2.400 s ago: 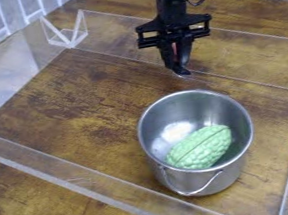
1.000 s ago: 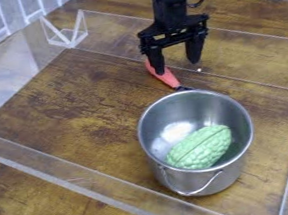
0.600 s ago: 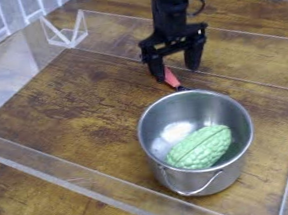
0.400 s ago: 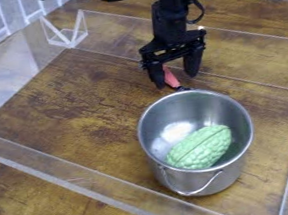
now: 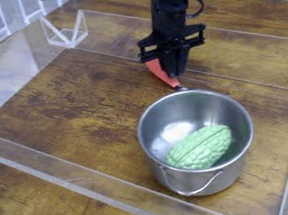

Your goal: Move the orange spoon to the right

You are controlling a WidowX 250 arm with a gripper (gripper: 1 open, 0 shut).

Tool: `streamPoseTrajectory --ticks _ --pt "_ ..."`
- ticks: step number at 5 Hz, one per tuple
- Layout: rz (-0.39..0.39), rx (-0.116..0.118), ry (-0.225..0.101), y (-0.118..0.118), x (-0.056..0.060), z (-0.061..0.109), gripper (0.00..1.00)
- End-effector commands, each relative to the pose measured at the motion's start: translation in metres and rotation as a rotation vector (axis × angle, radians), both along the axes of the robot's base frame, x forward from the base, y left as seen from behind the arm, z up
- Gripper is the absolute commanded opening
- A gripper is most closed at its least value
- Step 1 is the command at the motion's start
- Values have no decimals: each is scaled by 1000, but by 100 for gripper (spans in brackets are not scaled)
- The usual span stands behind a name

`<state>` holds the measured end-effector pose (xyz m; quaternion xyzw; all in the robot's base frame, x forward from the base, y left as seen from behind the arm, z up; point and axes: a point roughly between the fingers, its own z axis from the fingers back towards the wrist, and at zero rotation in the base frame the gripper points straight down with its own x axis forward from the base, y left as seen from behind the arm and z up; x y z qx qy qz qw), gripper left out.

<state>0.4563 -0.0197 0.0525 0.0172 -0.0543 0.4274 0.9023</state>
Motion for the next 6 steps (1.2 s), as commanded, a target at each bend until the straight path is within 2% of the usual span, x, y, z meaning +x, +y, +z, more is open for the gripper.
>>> streamPoseTrajectory --ticks 1,2,3,6 --pt "9 3 -92 1 8 42 100" --pt "22 6 -96 1 8 47 100" --pt "28 1 -108 2 8 61 100" --pt "91 9 -62 6 4 25 100"
